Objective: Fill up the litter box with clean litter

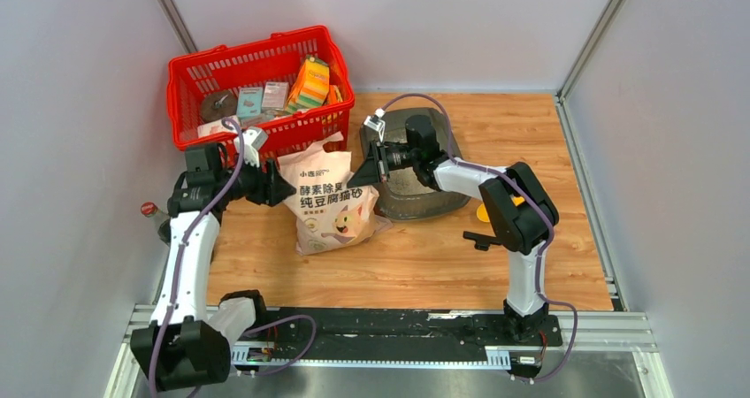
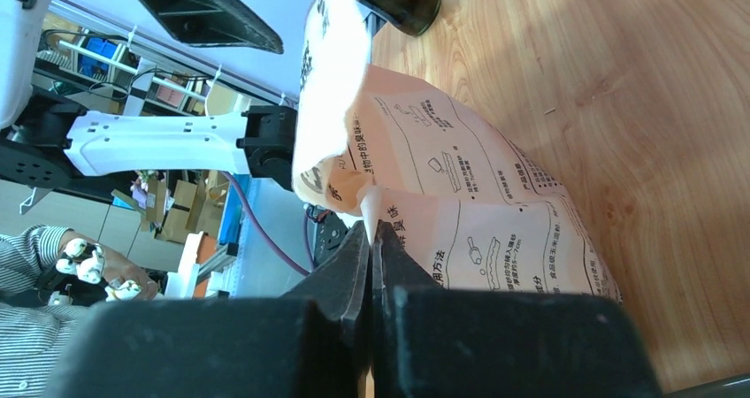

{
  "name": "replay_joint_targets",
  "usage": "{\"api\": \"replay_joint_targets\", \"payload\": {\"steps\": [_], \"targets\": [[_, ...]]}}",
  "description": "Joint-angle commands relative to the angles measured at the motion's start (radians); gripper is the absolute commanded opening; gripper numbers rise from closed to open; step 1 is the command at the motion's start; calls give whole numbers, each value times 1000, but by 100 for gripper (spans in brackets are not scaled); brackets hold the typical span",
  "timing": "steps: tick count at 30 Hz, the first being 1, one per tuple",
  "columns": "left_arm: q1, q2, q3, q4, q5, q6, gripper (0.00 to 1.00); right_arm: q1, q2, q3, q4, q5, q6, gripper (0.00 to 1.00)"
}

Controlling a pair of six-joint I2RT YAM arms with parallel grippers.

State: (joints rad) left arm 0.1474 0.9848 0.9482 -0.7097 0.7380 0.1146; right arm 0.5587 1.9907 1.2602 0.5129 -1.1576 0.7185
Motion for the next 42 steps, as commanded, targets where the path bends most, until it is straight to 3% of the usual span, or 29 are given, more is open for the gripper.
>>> {"api": "replay_joint_targets", "payload": {"steps": [1,4,11,13,15,22,29,32,35,36,39,42], "targets": [[11,31,-49,191,127,-84,64,-3,-75,45,-19,-22,-53,0],[9,34,-94,266,112,-153,64,-3,-79,44,-20,-11,-54,0],[9,-28,-123,254,87,-248,67,9,-95,57,-91,-2,-105,0],[11,-11,-100,192,13,-317,69,10,-99,59,-114,2,-131,0],[15,-6,-68,91,-55,-294,70,10,-105,59,-142,4,-152,0],[24,-48,-81,124,-155,-394,71,10,-121,59,-178,7,-180,0],[3,9,-207,441,145,-530,69,12,-110,51,-114,35,-114,0],[-6,57,-232,527,166,-561,64,14,-109,36,-90,59,-99,2],[-6,71,-249,607,173,-605,57,14,-109,2,-61,85,-91,12],[-6,80,-252,639,184,-616,45,15,-107,-7,-42,90,-68,22],[-5,91,-255,647,208,-621,21,18,-101,-28,-4,111,-48,41],[-6,74,-267,647,209,-621,9,26,-75,-38,58,124,-13,51]]}}
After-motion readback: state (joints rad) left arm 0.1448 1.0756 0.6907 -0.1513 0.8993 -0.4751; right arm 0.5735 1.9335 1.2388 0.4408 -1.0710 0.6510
